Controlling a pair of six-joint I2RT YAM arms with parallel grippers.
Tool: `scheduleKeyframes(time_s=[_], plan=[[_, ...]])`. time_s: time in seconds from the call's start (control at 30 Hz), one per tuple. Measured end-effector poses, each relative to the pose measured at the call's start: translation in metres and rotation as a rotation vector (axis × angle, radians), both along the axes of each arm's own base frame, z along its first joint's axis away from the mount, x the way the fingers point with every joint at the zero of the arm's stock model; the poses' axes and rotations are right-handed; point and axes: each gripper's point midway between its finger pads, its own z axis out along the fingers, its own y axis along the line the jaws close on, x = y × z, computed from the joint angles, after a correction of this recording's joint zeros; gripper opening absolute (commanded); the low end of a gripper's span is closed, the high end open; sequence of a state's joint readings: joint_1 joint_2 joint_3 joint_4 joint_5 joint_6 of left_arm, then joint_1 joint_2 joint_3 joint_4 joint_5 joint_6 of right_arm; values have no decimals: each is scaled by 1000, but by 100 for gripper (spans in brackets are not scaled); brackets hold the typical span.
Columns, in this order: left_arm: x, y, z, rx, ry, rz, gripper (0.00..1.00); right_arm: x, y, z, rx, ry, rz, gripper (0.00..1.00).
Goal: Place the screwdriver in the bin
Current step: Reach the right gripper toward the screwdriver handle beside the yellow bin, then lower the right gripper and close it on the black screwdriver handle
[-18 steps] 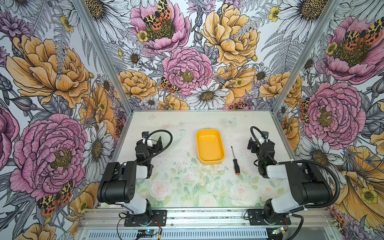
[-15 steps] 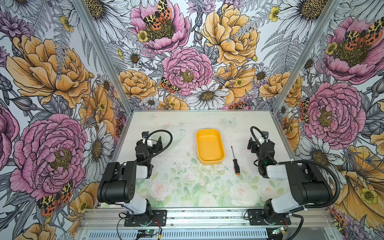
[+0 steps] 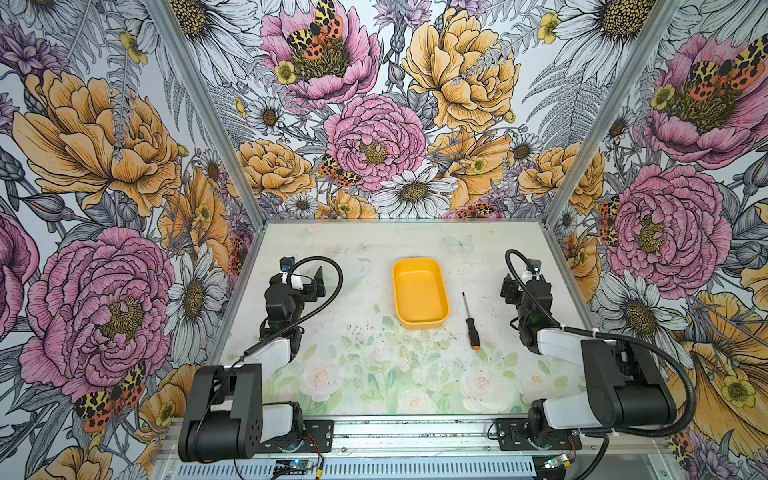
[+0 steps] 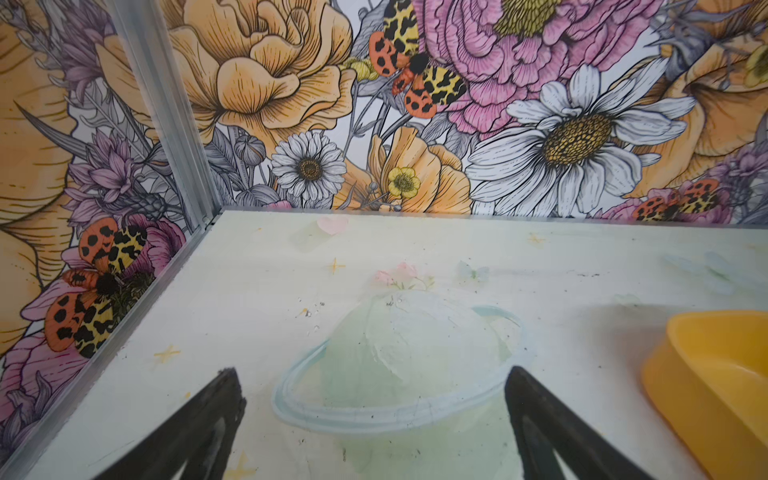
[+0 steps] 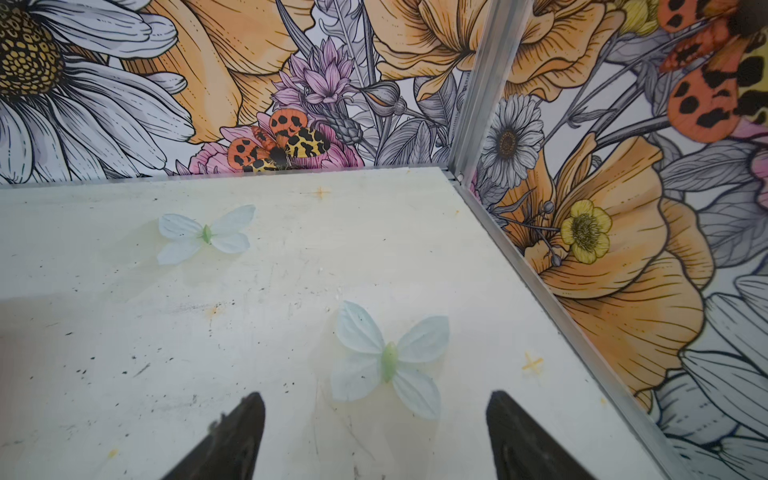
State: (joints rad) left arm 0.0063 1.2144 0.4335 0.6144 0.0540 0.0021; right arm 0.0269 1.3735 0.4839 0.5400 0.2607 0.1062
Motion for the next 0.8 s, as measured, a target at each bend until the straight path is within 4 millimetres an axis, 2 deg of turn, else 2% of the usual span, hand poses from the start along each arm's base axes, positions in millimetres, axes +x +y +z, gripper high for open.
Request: scheduleKeyframes(time_s=[0.1,0.17,0.23,0.33,0.37,0.47,0.5,0.57,0.67,0.8], plan=[[-5,-20,34,-32,-43,-58,99,12,13,56,72,-46,43,86],[-10,-38,42,-58,-38,-104,99,14,29,83,140,-57,103,86],[-15,-53,39,-80,-10,-141,99,10,46,89,198,-28,163,87],[-23,-80,21,-107,74,-205,99,-6,77,61,283,111,253,88],[-26,-89,15,-111,101,-224,99,-16,87,43,313,179,274,88],[-34,-109,5,-119,146,-261,99,-49,108,-8,380,356,304,88],[-36,-112,3,-125,158,-268,99,-65,115,-28,400,429,306,88],[-36,-115,-5,-140,189,-269,99,-92,123,-55,418,529,309,87],[-35,-118,-19,-160,244,-264,99,-114,127,-72,434,599,301,85],[-34,-125,-36,-180,307,-266,99,-118,132,-74,449,614,293,82]])
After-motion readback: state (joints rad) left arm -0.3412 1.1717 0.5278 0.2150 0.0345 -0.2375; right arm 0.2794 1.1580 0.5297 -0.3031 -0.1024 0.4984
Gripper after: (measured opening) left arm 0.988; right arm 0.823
